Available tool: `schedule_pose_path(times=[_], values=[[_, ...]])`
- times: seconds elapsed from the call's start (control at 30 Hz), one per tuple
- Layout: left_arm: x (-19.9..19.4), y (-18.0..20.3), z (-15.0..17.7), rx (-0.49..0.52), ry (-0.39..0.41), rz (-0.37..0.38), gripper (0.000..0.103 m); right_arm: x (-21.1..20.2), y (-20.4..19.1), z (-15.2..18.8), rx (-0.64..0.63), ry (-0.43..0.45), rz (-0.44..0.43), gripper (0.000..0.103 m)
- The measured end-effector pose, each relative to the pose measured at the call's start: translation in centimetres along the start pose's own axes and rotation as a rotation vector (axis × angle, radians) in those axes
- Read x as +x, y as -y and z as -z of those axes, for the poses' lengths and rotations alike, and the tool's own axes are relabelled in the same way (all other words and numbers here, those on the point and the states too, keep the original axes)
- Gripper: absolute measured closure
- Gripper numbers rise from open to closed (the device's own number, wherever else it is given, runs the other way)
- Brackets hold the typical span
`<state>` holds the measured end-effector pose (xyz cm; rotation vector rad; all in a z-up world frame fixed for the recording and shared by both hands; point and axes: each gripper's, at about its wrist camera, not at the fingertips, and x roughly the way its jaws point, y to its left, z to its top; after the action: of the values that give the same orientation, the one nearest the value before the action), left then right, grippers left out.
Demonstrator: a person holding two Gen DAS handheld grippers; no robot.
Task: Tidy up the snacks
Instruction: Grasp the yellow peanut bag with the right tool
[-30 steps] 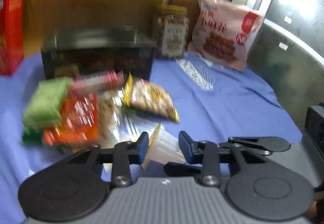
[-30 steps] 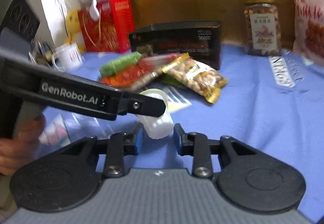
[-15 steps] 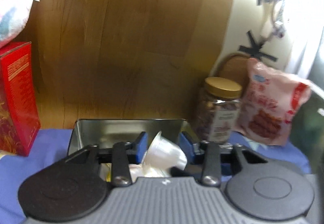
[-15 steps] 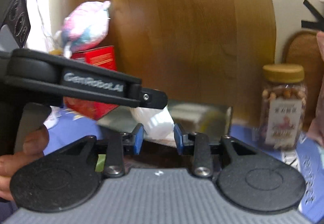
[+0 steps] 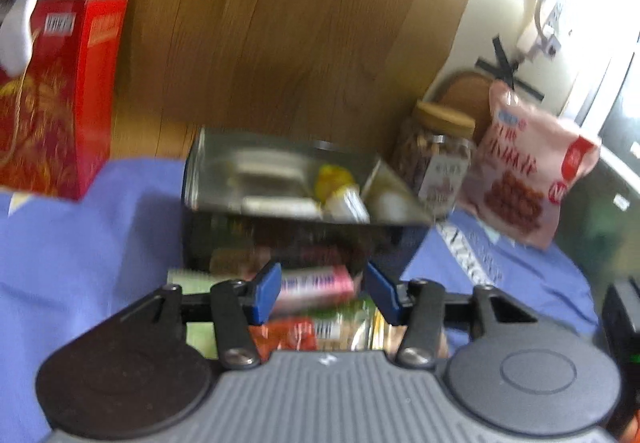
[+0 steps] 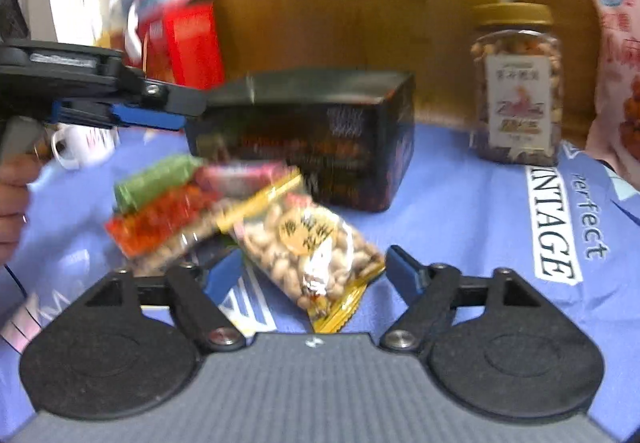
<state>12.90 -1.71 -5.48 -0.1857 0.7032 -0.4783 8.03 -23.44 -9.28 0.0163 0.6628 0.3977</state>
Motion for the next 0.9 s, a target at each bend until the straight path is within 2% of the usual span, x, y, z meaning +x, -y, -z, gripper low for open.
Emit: schedule_pose_path(times=[0.07, 0.1, 0.13, 0.23, 0.3, 0.4, 0.57, 0.6, 0.63, 0.7, 0.9], values=[[0.3, 0.0, 1.1, -0.013, -0.035, -0.001, 0.055, 0.9, -0.3, -0.4, -0.023, -0.030, 0.021, 0.014], [0.4, -0.1, 1.5, -0.019, -0.047, 0.000, 0.055, 1.0, -0.6, -0.4, -0.040, -0.032, 0.032, 0.018], [0.4, -0.1, 2.0, -0.024, -0.054, -0.001, 0.055, 0.8, -0.9, -0.5, -0.061, -0.029, 0.041, 0.032], [-0.3, -0.3, 3.0, -0.033, -0.057, -0.007, 0.055, -0.5, -1.0, 0.4, -0.065, -0.021, 0.050, 0.066], [-0.9, -0.2, 3.5, -0.037, -0.059, -0.010, 0.055, -1.7, -1.1, 1.0, -0.045, -0.011, 0.032, 0.071], [-1.7, 0.2, 4.3, -0.040, -0.069, 0.006, 0.054, -3.8, -1.8, 2.5, -0.047, -0.002, -0.008, 0.071], [-3.1, 1.6, 6.2, -0.032, -0.090, 0.047, 0.051, -6.6, -4.5, 5.0, -0.098, -0.010, -0.023, 0.068], [-3.4, 1.8, 6.5, -0.035, -0.095, 0.055, 0.050, -7.0, -5.0, 5.4, -0.104, -0.006, -0.012, 0.065], [-3.6, 1.9, 6.8, -0.036, -0.097, 0.057, 0.049, -7.2, -5.2, 5.6, -0.105, -0.009, -0.004, 0.049], [-4.1, 2.0, 7.4, -0.036, -0.101, 0.044, 0.049, -7.7, -5.5, 6.0, -0.103, -0.003, 0.000, 0.035], [-5.8, 1.2, 8.8, -0.075, -0.125, 0.035, 0.049, -9.6, -5.4, 7.4, -0.088, 0.000, -0.016, 0.033]])
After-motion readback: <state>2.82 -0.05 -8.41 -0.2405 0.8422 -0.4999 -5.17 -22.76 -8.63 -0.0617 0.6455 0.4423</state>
